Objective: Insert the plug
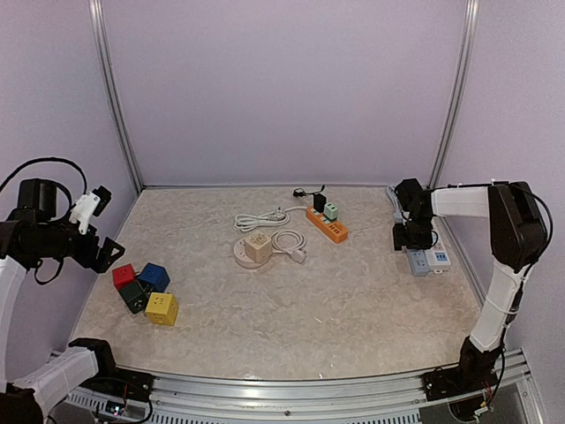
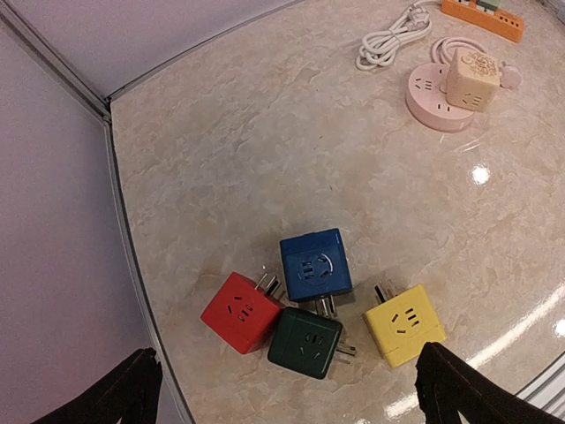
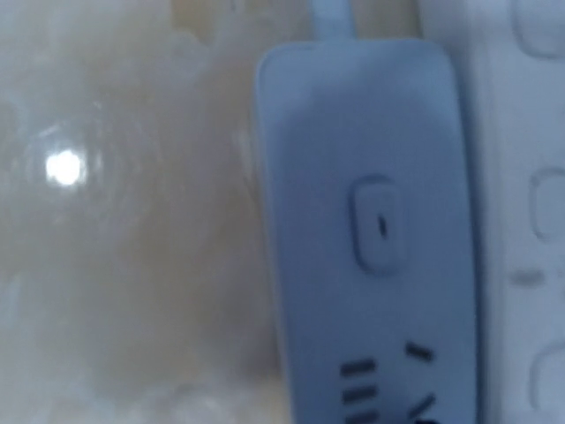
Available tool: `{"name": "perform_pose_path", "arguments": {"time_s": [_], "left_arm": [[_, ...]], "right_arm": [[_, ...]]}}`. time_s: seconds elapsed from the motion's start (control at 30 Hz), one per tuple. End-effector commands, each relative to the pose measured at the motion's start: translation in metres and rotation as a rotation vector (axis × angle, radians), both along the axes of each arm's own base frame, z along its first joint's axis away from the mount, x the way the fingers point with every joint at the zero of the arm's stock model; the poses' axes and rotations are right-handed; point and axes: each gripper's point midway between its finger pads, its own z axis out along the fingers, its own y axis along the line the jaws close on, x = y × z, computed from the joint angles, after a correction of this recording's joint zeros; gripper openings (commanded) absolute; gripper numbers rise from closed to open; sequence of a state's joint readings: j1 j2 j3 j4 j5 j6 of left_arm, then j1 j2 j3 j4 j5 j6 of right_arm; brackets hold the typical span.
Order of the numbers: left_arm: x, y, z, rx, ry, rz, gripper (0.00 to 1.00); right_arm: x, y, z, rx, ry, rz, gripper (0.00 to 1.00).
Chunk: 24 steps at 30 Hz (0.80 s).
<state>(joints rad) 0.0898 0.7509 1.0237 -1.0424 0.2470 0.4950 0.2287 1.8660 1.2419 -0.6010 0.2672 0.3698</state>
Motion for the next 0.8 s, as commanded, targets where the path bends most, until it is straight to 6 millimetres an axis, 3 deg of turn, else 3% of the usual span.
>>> {"name": "perform_pose_path", "arguments": {"time_s": [0.0, 0.2, 0.47, 0.53, 0.77], "left_arm": [[0.001, -0.001, -0.002, -0.008, 0.003, -0.001, 0.99], [0.002, 0.0, -0.002, -0.005, 0.006, 0.001, 0.99], [0.002, -0.001, -0.001, -0.01, 0.002, 0.004, 0.99], [0.001, 0.0, -0.001, -0.004, 0.001, 0.005, 0.99], [0.002, 0.0, 0.0, -0.003, -0.007, 0.002, 0.99]], "right_arm": [[0.003, -0.013, -0.014, -0.023, 0.052, 0.01, 0.62], [-0.002, -0.032, -0.024, -0.078, 0.081, -0.016, 0.63], [-0.006, -0.009, -0.05, 0.059, 0.134, 0.036, 0.61], [-0.01, 0.005, -0.054, 0.14, 0.142, 0.058, 0.56], [-0.044, 0.055, -0.036, 0.299, 0.121, 0.119, 0.17]]}}
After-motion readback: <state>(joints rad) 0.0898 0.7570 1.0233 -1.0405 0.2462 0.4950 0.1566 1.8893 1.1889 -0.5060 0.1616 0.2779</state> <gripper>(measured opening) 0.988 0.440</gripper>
